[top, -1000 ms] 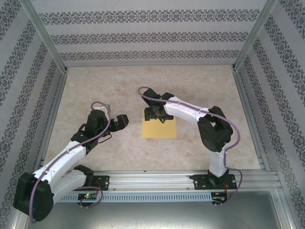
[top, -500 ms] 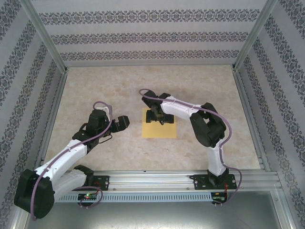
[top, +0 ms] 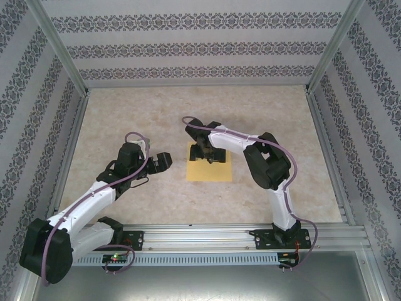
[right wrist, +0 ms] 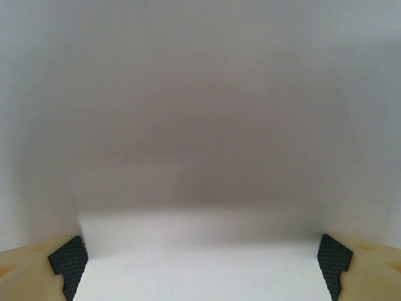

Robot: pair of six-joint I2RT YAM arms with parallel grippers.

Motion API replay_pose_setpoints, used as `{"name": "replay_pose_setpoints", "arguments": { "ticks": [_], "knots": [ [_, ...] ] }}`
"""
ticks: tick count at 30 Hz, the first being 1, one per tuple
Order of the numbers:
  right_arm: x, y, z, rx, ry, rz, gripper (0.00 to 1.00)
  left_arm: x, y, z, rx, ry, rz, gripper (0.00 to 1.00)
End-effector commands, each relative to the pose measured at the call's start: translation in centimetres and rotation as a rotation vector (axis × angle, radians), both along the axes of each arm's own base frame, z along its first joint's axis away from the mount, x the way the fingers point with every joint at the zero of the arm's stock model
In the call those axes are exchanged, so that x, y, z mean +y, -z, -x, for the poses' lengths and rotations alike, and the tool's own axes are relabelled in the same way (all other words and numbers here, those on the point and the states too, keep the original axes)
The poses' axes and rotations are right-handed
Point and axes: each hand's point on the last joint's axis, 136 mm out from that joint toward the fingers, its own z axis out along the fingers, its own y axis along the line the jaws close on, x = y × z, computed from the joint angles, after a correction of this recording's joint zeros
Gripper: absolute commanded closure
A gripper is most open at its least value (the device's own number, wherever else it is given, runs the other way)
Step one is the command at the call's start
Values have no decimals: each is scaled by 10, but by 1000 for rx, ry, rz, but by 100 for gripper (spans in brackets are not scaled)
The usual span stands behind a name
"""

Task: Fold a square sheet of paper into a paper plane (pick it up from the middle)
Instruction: Fold the square sheet of paper in half at the center of the table.

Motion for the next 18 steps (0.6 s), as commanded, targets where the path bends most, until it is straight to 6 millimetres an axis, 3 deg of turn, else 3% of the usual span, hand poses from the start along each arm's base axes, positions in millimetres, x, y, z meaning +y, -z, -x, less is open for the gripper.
{"name": "replay_pose_setpoints", "arguments": {
  "ticks": [1,18],
  "knots": [
    [-7,24,15,71,-4,45,2,-2,-9,-3,-16,21,-3,0],
    [-11,45,23,110,-10,80,5,-1,-5,-2,-1,20,-3,0]
  ]
}}
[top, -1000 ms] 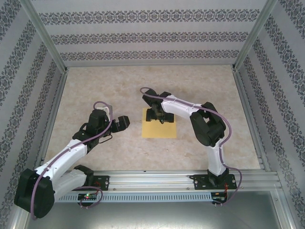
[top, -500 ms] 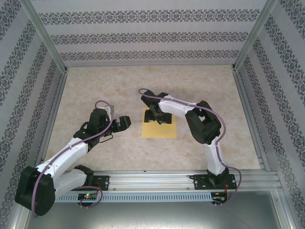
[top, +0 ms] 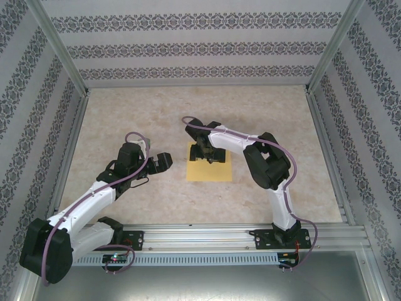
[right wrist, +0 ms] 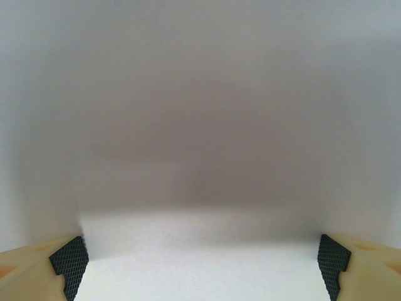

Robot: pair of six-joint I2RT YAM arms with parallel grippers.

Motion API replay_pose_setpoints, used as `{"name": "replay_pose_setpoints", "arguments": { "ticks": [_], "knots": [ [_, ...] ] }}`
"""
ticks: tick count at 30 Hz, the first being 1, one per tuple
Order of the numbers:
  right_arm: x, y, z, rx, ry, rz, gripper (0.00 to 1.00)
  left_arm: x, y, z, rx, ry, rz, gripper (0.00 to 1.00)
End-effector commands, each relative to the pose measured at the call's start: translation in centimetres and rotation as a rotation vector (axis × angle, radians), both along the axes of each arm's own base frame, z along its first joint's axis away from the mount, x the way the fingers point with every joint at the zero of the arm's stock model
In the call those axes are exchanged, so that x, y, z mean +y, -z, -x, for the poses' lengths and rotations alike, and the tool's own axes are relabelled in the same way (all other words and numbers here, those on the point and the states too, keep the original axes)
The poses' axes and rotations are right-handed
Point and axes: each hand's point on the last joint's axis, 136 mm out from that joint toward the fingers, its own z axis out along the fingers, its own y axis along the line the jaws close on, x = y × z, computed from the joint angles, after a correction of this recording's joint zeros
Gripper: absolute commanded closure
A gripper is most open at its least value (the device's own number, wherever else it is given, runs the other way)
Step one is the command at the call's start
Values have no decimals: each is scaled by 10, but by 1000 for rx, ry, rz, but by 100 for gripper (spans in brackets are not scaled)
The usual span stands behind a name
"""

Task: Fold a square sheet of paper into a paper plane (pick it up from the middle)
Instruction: Fold the square sheet of paper in half at the center of the table.

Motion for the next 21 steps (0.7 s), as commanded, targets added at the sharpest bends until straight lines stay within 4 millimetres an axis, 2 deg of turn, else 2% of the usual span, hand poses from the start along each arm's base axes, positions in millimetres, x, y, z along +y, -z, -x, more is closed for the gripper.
{"name": "replay_pose_setpoints", "arguments": {
  "ticks": [1,7,11,16,21],
  "knots": [
    [-12,43,22,106,-10,78,4,1,-5,-4,-7,8,-9,0],
    [-13,44,23,103,-12,75,7,1,-6,-2,1,6,-3,0],
    [-14,45,23,108,-15,67,13,2,-5,0,2,0,-8,0],
    [-14,39,20,98,-16,57,12,2,-6,-1,0,4,-9,0],
    [-11,33,17,90,-26,22,18,1,-5,-2,3,6,-9,0]
  ]
}}
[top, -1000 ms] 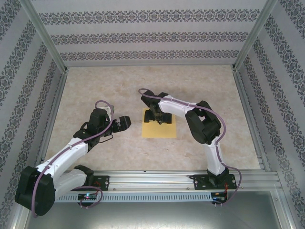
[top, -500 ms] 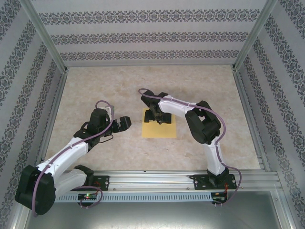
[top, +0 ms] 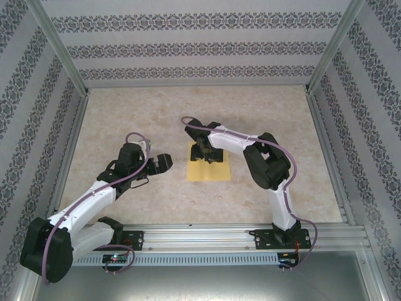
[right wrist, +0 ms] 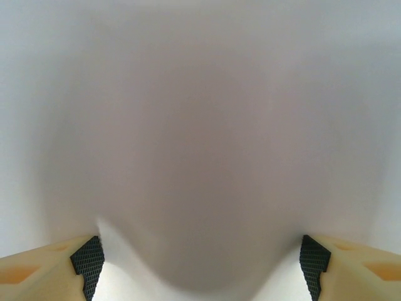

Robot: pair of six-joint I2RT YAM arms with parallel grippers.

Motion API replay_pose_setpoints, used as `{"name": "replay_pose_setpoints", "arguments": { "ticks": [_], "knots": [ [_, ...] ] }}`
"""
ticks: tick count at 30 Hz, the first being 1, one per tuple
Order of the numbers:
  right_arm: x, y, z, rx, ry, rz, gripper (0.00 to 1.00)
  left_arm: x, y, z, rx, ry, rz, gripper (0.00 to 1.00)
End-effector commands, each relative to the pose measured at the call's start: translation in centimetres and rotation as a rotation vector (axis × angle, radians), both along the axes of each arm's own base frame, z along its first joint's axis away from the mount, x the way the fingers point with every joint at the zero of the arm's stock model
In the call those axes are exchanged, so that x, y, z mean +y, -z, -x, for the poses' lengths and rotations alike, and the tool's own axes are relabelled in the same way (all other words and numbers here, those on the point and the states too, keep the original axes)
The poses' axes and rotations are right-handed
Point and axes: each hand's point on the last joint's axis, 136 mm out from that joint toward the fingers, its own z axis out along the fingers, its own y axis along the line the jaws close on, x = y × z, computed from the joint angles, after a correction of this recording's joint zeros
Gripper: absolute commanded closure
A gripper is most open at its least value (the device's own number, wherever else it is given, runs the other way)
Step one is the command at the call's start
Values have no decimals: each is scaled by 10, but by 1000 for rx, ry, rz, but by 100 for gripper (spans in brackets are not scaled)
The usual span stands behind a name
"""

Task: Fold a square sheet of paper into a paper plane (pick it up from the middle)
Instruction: Fold the square sheet of paper in half at the center of the table.

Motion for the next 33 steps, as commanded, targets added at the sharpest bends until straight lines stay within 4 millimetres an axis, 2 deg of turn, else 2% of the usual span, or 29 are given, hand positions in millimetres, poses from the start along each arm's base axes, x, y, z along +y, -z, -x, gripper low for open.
{"name": "replay_pose_setpoints", "arguments": {
  "ticks": [1,5,10,13,15,17,26,29,33],
  "knots": [
    [-12,30,18,99,-12,25,21,0,-11,-5,-22,5,-3,0],
    [-6,18,14,74,-26,-9,30,1,-10,-5,-20,4,-4,0],
    [-1,-2,9,32,-38,-43,46,2,-11,-5,-21,0,-6,0],
    [0,-14,8,8,-46,-65,54,1,-11,-5,-19,0,-4,0],
    [1,-22,8,-8,-49,-79,54,1,-11,-5,-19,0,-3,0],
    [4,-30,9,-23,-56,-108,62,1,-12,-5,-19,-1,-4,0],
    [18,-70,13,-76,-71,-281,64,1,-11,-4,-11,-2,-5,0],
    [39,-93,14,-90,-94,-456,63,1,-13,-5,-11,-1,0,0],
    [70,-136,16,-120,-147,-741,62,0,-17,-5,-12,3,2,0]
  ]
}}
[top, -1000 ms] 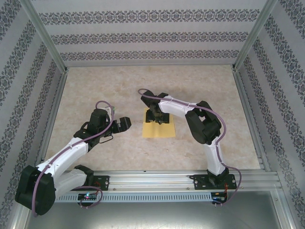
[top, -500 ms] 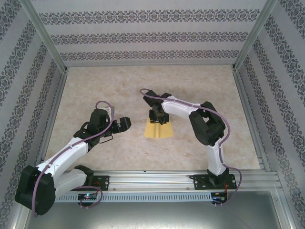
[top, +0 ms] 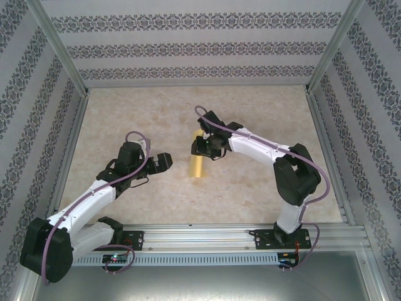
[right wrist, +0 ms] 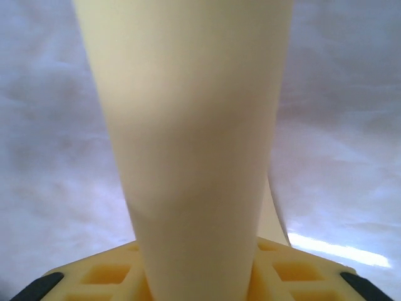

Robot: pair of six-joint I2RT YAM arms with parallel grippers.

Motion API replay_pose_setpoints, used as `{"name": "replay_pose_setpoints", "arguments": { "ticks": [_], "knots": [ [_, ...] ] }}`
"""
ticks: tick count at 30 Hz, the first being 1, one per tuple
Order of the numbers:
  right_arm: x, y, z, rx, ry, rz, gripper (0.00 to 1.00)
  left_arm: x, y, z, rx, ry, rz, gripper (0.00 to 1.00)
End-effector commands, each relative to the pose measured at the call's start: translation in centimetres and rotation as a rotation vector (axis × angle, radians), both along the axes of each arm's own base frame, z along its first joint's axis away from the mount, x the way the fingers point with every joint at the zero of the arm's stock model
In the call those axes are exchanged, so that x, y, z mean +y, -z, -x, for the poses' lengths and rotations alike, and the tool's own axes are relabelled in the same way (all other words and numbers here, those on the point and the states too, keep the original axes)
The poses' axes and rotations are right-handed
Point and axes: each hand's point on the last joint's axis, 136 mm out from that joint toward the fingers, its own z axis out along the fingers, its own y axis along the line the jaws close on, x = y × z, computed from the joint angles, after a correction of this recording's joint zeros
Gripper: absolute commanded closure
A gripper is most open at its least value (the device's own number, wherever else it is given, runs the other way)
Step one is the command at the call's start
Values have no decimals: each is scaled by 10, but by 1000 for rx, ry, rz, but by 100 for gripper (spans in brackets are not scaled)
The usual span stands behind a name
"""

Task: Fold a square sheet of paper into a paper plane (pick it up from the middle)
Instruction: Fold the square sheet of paper in half at the center of the table.

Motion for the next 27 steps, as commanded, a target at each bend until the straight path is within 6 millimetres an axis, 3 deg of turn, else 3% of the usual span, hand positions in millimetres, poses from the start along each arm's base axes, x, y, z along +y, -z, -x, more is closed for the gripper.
{"name": "replay_pose_setpoints", "arguments": {
  "ticks": [1,3,5,13,17,21,27],
  "knots": [
    [35,-49,0,-30,-69,-322,61,0,-12,-3,-10,3,4,0],
    [41,-57,-1,-15,-75,-432,60,-2,-14,-3,-9,13,15,0],
    [44,-53,-3,23,-69,-513,60,-5,-15,-2,-9,22,29,0],
    [12,38,7,175,-61,-264,58,-13,-12,-3,29,51,53,0],
    [-11,64,8,195,-55,-125,54,-17,-9,-3,52,64,63,0],
    [-23,69,5,185,-65,-72,47,-22,-5,-4,69,79,74,0],
    [-39,71,0,197,-48,-30,46,-28,-2,-6,84,100,73,0]
  ]
}}
